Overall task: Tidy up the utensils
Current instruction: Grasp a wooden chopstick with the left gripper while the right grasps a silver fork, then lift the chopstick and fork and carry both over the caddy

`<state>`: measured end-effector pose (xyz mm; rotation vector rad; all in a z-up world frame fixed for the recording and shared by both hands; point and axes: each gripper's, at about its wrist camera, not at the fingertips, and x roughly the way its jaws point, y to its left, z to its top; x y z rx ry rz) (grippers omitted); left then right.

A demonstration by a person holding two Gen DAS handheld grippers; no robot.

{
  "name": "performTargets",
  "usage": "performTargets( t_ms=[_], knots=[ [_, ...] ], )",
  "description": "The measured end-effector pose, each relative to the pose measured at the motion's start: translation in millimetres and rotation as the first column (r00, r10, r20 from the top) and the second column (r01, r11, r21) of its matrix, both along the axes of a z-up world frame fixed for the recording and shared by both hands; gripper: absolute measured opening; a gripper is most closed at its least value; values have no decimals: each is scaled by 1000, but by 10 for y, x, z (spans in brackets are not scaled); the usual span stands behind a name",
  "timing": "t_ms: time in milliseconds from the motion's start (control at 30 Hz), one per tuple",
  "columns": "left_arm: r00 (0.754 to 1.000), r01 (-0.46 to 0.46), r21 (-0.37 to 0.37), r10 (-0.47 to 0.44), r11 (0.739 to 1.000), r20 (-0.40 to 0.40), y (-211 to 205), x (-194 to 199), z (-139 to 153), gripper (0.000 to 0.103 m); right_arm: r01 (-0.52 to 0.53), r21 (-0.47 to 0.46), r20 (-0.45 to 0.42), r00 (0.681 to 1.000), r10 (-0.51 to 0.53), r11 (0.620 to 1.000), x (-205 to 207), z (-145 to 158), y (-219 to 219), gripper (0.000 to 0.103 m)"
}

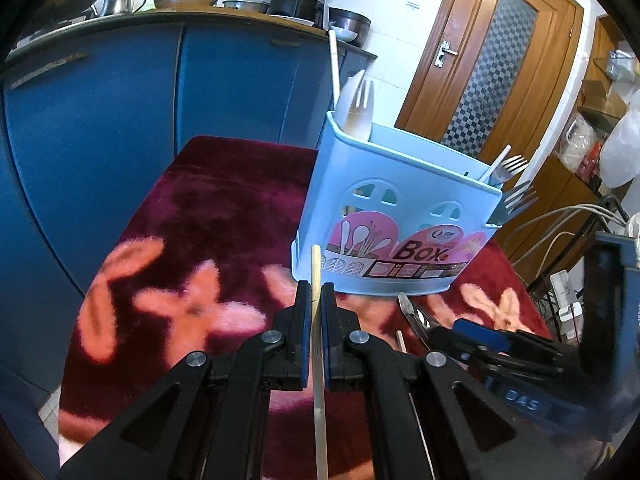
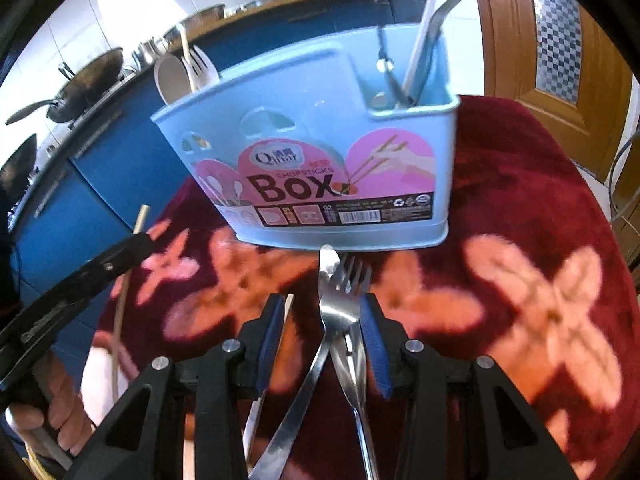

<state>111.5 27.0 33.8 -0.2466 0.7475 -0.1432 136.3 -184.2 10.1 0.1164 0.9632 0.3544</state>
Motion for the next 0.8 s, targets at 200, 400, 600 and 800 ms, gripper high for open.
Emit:
performTargets(
  t_ms=[200,400,600,800],
  knots=[
    [1000,-2,-17,2,1000,-3,64,27,-45,2,19,-41,-25,999,-20,999,127,-80,53,42],
    [1000,2,-26,-3,1000,-3,59,32,-64,2,38,-47,-63,997,-41,998,185,-196,4,32],
    [1000,4,-30,-4,1000,1,60,15,-66,2,61,27,-38,997,-60,998,86,-137,-170,29],
    [1000,7,-31,-7,1000,9,37,-16,-58,2,64,89,5,998,-65,994,-98,1,-320,28]
  ],
)
